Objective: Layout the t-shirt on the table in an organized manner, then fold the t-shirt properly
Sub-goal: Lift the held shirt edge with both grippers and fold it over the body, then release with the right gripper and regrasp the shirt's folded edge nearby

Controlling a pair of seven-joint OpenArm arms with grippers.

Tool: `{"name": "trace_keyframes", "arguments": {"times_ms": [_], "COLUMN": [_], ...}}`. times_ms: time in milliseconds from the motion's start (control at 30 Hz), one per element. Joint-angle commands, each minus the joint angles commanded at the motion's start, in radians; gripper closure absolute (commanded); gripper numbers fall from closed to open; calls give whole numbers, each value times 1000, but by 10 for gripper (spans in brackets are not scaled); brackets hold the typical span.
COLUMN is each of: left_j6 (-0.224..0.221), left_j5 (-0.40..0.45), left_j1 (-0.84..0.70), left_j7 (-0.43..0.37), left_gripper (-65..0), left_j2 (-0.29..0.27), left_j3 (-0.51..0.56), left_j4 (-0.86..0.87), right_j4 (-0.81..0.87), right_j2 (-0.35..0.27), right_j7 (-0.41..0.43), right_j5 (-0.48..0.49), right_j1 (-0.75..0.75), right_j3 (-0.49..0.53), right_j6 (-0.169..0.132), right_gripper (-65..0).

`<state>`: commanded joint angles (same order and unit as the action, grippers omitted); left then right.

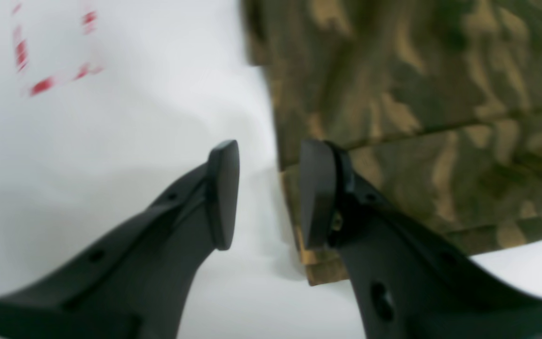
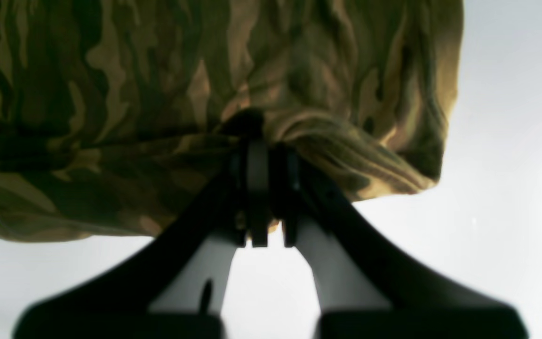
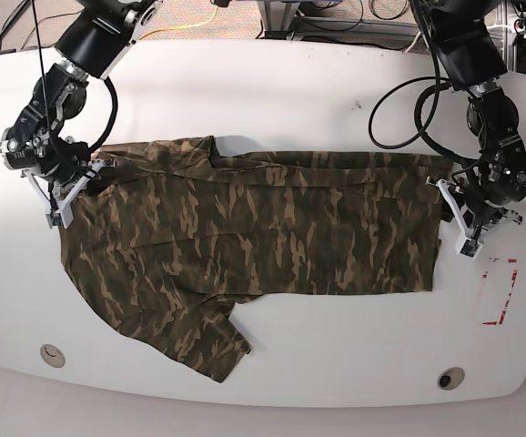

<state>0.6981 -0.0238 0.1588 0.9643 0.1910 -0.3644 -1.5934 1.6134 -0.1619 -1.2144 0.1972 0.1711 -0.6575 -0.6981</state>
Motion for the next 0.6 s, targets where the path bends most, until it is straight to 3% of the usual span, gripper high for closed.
{"name": "trace_keyframes", "arguments": {"times_ms": [133, 200, 333, 400, 600], "left_j6": [0, 0, 0, 0, 0], "left_j5": [0, 0, 0, 0, 0], "left_j1": [-2, -3, -3, -3, -5], "left_j7": [0, 0, 0, 0, -2], "left_gripper": [-203, -203, -204, -204, -204], "left_j2": [0, 0, 2, 2, 20], "left_j3": [2, 2, 2, 2, 2], "left_j4": [0, -2, -2, -2, -2], "right_j4": [-2, 11, 94, 143, 247], "right_j2": [0, -3, -20, -18, -14], "right_j7": [0, 0, -11, -25, -44], "right_j5": [0, 0, 11, 11, 14], "right_j1": [17, 21, 3, -32, -140], "right_j3": [-2, -2, -3, -3, -3], "right_j6": [0, 0, 0, 0, 0], "right_gripper": [-224, -363, -520, -552, -544]}}
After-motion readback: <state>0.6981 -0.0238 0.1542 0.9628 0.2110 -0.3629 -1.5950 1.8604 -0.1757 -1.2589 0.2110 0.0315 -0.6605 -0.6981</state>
